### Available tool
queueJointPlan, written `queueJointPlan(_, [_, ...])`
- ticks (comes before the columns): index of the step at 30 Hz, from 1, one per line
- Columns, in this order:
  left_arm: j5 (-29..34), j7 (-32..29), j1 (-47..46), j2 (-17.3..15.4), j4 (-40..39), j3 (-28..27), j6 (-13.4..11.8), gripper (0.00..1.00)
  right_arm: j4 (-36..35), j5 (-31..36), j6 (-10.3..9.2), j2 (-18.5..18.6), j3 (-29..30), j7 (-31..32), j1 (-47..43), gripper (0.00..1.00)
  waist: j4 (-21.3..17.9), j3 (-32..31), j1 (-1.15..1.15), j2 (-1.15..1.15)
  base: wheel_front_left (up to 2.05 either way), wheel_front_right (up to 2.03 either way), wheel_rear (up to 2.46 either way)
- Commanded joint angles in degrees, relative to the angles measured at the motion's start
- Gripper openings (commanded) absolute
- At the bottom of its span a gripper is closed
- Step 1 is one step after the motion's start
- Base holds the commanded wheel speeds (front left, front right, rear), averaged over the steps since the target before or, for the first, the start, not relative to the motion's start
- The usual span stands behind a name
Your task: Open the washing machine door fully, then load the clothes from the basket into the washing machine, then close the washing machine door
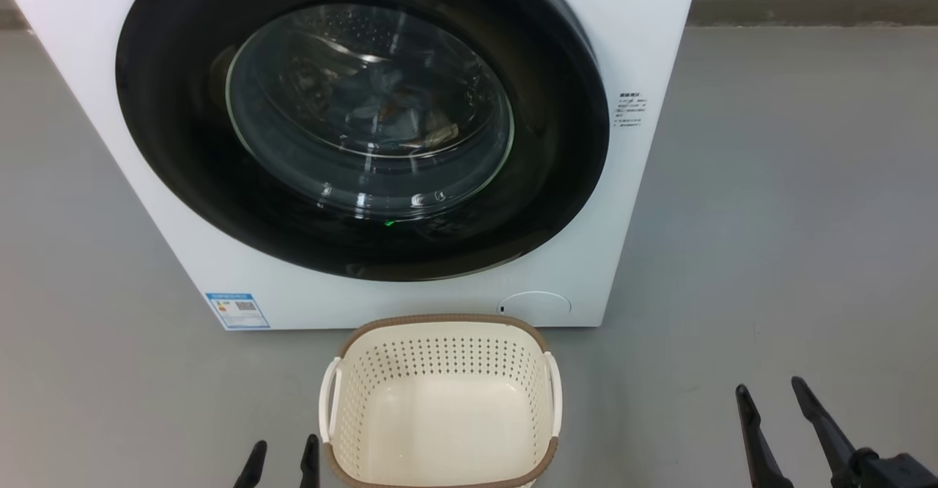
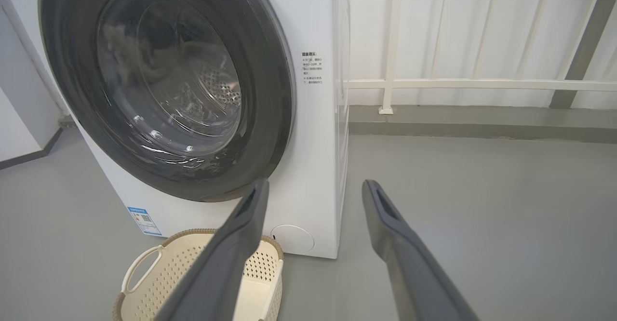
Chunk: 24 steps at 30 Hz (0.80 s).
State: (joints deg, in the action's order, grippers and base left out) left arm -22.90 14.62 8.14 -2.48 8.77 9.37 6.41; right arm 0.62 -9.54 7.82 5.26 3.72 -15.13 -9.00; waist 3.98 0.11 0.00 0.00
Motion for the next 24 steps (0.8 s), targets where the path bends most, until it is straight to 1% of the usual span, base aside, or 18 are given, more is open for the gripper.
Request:
queueJointPlan(1, [0.44,0.38,-0.91,-0.4,-1.06,-1.86,0.32,1.0,-1.65,0.8,-0.33,0.06,-1.03,0.13,-0.11,1.0,-0.6,-0.59,0.0,0.0,0.0,0.0,0.0])
queueJointPlan(3, [0.28,0.38,-0.76,-0.4,-0.89,-1.75,0.53,1.0,-1.56,1.04,-0.33,-0.29,-1.1,0.13,-0.74,1.0,-0.72,-0.8,0.0,0.0,0.0,0.0,0.0])
queueJointPlan(4, [0.08,-0.01,0.14,0.0,0.57,-0.03,0.42,0.0,0.48,0.35,0.01,-1.15,0.23,-0.04,-1.83,0.0,-0.65,-0.8,0.0,0.0,0.0,0.0,0.0])
queueJointPlan(8, [-0.08,-0.1,0.41,0.4,3.2,0.24,0.42,0.0,3.68,0.22,0.01,-1.74,0.14,0.0,-1.87,0.0,-0.67,-0.82,0.0,0.0,0.0,0.0,0.0])
queueJointPlan(11, [-1.23,-0.33,0.24,0.34,3.13,0.1,0.4,0.0,3.7,-1.13,0.01,-1.7,0.09,0.24,-1.7,0.0,-0.71,-0.8,0.01,0.0,0.0,0.0,0.0])
queueJointPlan(16, [-4.21,-0.99,-0.24,0.12,3.12,-0.33,0.41,0.0,4.02,-4.64,-0.01,-1.56,-0.01,0.96,-1.09,0.0,-0.86,-0.9,0.13,0.0,0.0,0.0,0.0])
queueJointPlan(19, [-6.01,-1.39,-0.61,-0.01,3.21,-0.58,0.42,0.0,4.32,-6.76,-0.02,-1.48,-0.07,1.39,-0.66,0.0,-0.94,-0.81,0.03,0.0,0.0,0.0,0.0])
queueJointPlan(24, [-8.96,-2.07,-1.27,-0.19,3.4,-1.01,0.46,0.0,4.77,-10.24,-0.03,-1.37,-0.15,2.1,0.11,0.0,-1.07,-0.72,0.01,0.0,0.0,0.0,0.0])
